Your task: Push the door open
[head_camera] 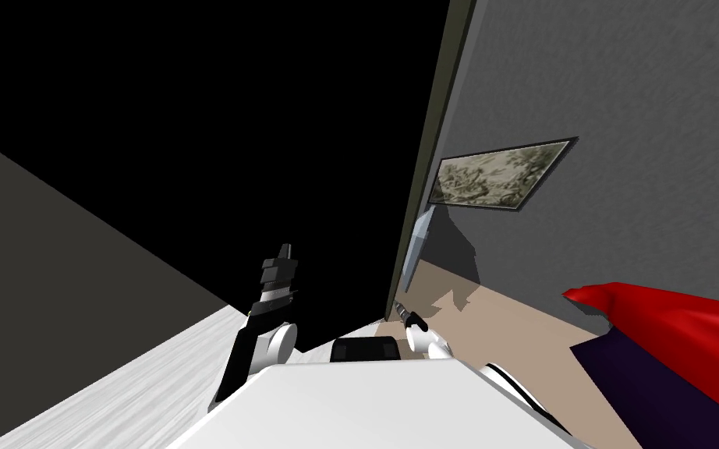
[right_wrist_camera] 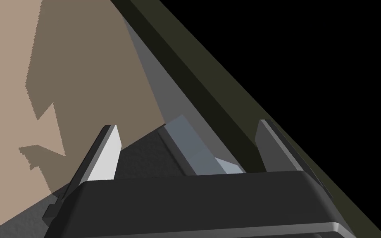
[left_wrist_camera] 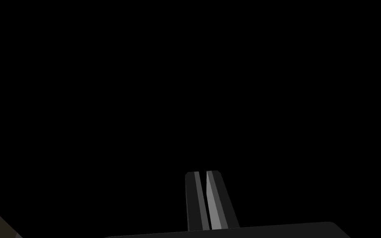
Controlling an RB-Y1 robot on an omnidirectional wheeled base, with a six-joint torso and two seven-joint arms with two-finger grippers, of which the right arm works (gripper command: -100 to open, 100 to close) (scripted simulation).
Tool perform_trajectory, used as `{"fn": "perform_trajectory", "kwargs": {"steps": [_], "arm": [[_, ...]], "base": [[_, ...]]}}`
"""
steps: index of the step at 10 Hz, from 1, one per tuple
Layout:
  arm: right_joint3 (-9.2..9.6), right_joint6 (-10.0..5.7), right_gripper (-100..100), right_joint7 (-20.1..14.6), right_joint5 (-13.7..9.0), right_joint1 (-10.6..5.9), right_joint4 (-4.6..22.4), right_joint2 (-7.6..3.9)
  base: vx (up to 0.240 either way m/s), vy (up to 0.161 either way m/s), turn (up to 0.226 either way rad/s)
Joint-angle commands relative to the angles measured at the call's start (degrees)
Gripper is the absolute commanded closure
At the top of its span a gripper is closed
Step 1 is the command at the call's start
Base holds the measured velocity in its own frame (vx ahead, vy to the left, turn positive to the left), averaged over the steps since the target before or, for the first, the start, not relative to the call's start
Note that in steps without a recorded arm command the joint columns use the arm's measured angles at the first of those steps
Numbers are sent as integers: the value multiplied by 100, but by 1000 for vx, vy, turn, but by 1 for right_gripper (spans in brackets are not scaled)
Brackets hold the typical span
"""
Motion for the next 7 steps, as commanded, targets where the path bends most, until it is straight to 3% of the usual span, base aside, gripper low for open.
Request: {"fn": "perform_trajectory", "kwargs": {"steps": [1, 5, 6, 7], "arm": [[-92, 185, -100, 167, -66, 45, -42, -34], [-411, 757, -100, 745, -328, 80, 34, -136], [-411, 757, -100, 745, -328, 80, 34, -136], [-491, 900, -100, 890, -394, 89, 53, -162]], "base": [[42, 11, -11], [81, 53, -26], [74, 32, -5], [64, 27, -13]]}}
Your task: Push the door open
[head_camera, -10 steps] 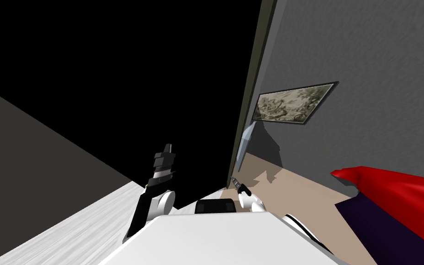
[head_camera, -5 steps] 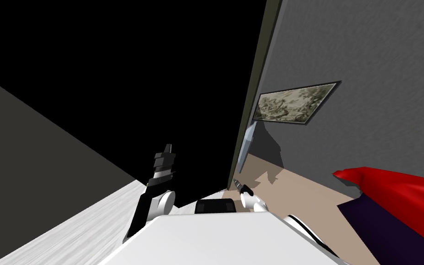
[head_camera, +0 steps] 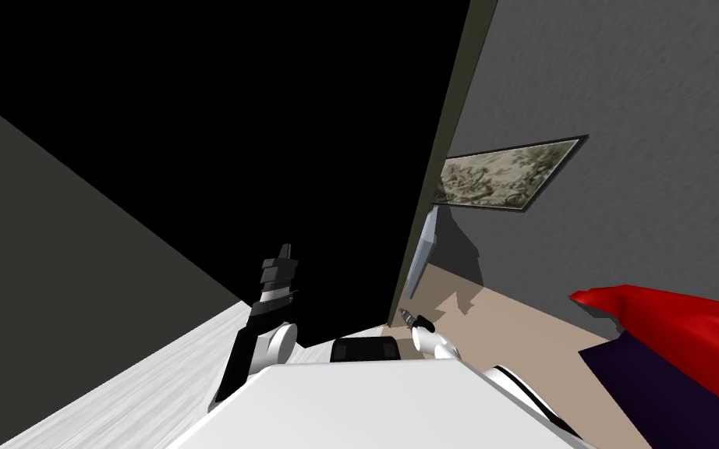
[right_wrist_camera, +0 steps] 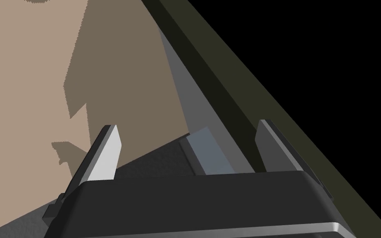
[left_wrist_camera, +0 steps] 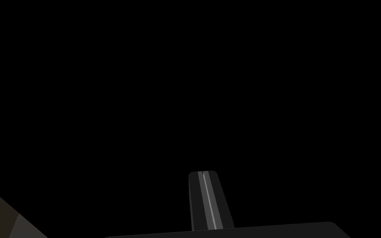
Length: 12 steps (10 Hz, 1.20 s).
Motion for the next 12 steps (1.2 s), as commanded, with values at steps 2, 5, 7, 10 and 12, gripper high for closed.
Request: {"fn": "perform_trajectory", "kwargs": {"steps": [2, 5, 7, 10, 12], "arm": [[-202, 152, -100, 134, 86, 62, -111, 24], [-286, 303, -100, 287, 16, 72, -91, -1], [-455, 608, -100, 594, -123, 92, -50, -52], [-540, 760, -100, 748, -193, 101, -30, -77], [-625, 912, -100, 901, -263, 111, -10, -102]], "base": [[32, 14, -2], [23, 22, -10], [56, 49, -16], [37, 33, -13], [45, 33, -13]]}}
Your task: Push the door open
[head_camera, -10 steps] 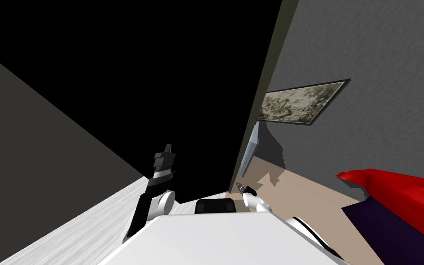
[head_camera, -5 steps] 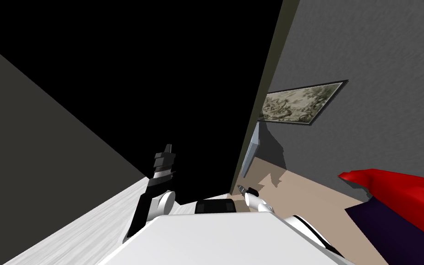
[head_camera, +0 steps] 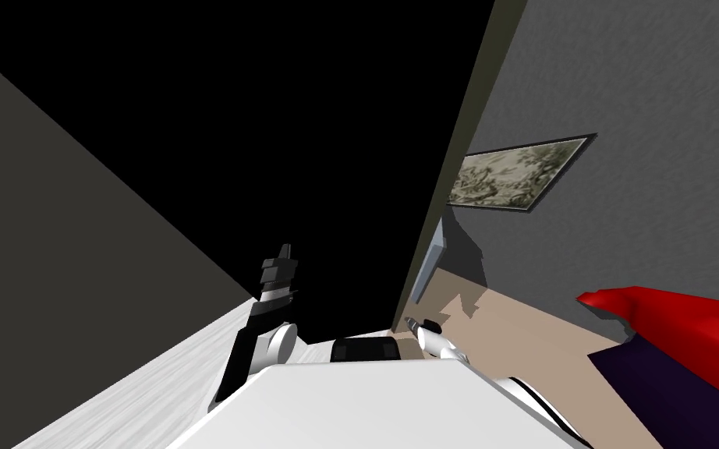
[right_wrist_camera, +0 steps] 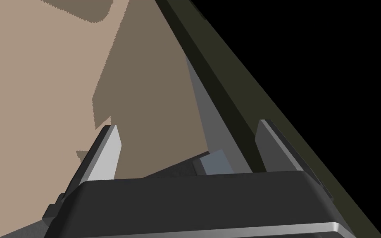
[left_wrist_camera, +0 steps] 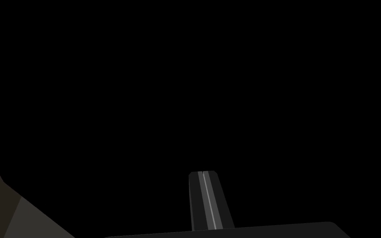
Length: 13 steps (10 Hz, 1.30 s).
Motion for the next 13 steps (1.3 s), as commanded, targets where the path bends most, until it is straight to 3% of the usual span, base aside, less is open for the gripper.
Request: {"fn": "perform_trajectory", "kwargs": {"steps": [1, 3, 4, 7, 9, 11, 12, 13], "arm": [[68, -45, -100, 107, -171, -50, 113, -24], [-102, 260, -100, 415, -311, -30, 154, -75], [-102, 260, -100, 415, -311, -30, 154, -75], [-358, 720, -100, 859, -521, 1, 215, -150], [-358, 720, -100, 879, -521, 1, 215, -150], [-532, 1031, -100, 1195, -665, 22, 258, -198], [-532, 1033, -100, 1195, -665, 22, 258, -198], [-620, 1190, -100, 1354, -737, 33, 279, -223]], "base": [[18, 21, 0], [41, 29, -14], [42, 47, -14], [65, 69, -21], [42, 44, -14], [37, 45, -6], [46, 58, -20], [43, 50, -31]]}}
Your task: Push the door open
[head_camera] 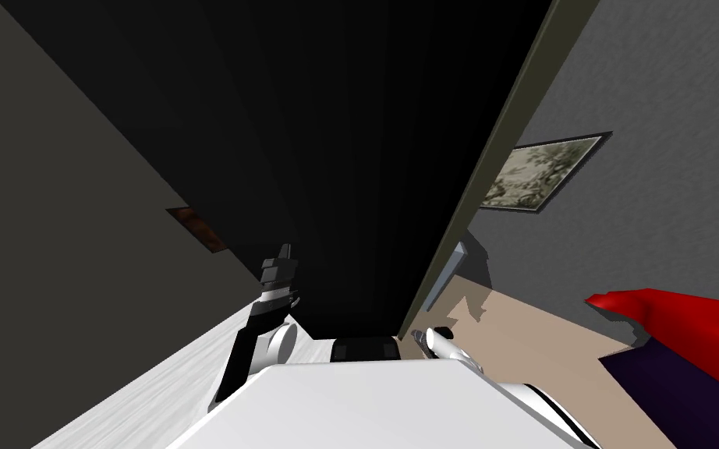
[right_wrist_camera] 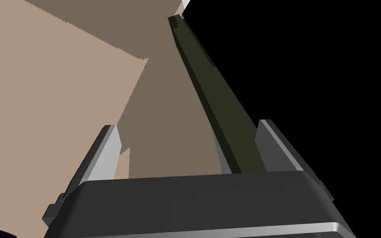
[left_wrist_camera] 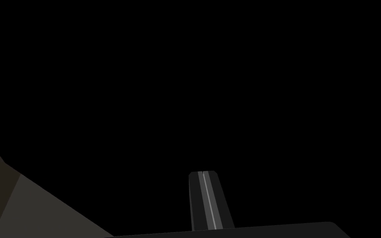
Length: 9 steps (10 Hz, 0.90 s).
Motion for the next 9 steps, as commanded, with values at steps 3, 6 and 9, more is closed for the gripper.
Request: {"fn": "perform_trajectory", "kwargs": {"steps": [3, 6, 9], "arm": [[-135, 251, -100, 263, -118, 0, 77, -38], [-222, 407, -100, 421, -190, 11, 73, -62], [-397, 721, -100, 715, -334, 33, 115, -111]], "base": [[35, 52, -15], [15, 17, -4], [32, 40, -11]]}}
